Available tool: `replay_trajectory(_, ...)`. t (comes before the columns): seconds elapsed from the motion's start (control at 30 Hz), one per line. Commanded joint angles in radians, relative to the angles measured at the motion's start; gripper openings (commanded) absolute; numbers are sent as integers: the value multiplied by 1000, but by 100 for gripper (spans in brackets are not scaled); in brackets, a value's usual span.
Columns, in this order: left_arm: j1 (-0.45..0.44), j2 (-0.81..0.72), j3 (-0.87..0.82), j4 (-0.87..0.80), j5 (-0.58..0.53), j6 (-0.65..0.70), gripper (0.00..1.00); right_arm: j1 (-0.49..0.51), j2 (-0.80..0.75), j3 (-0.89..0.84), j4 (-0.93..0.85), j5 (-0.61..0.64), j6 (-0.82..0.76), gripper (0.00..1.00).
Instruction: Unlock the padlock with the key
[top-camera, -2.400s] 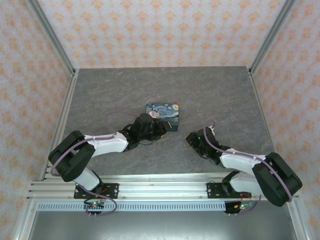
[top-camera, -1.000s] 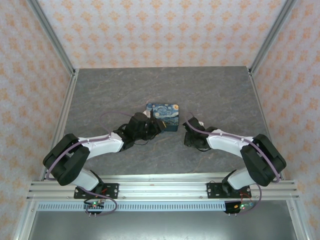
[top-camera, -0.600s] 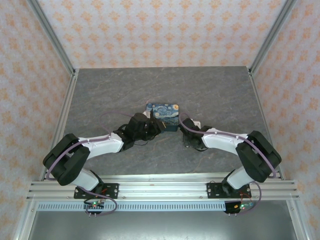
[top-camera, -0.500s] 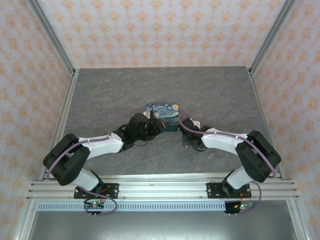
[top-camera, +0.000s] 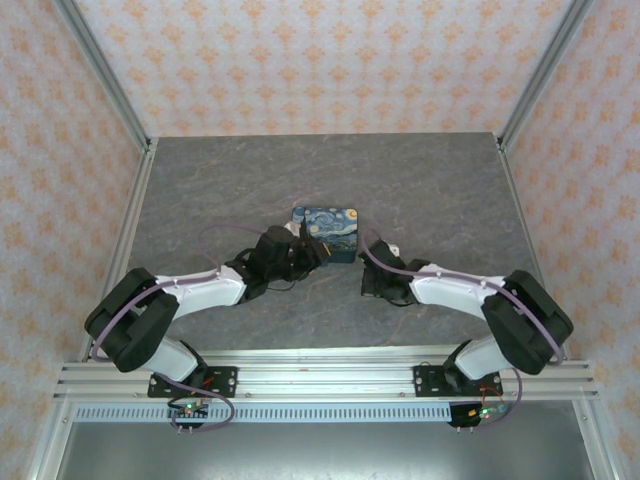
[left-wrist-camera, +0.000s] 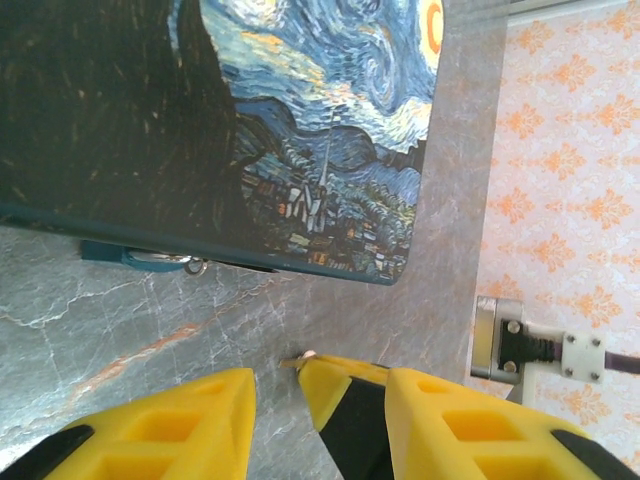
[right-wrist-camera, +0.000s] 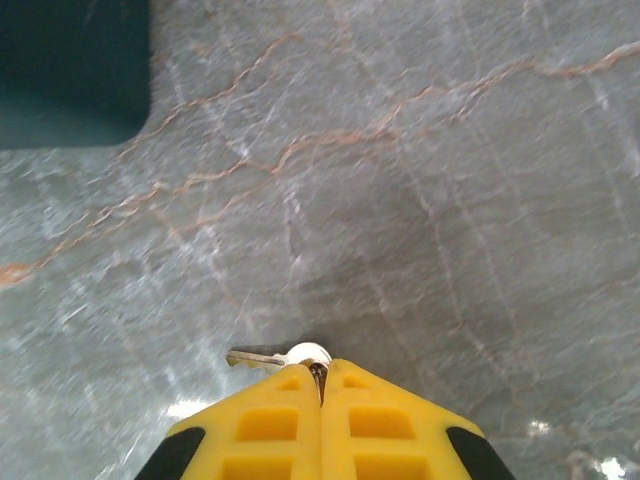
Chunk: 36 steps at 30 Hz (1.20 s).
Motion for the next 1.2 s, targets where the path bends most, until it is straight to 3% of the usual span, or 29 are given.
replay_trajectory(0.0,10,-46,-7,-8,7,23,39,-9,-78,-26,15,-49,29,0)
replay_trajectory(0.5,-32,62,33,173,66,-113,38,-38,-187,20,137,-149,150,0)
replay_trajectory(0.77,-81,176,39,339,49,-244,36,-65,-206,8,253,-177,254,0)
replay_trajectory(1.17,-99,205,50,385,-12,-272,34,-82,-204,-18,307,-205,292,0)
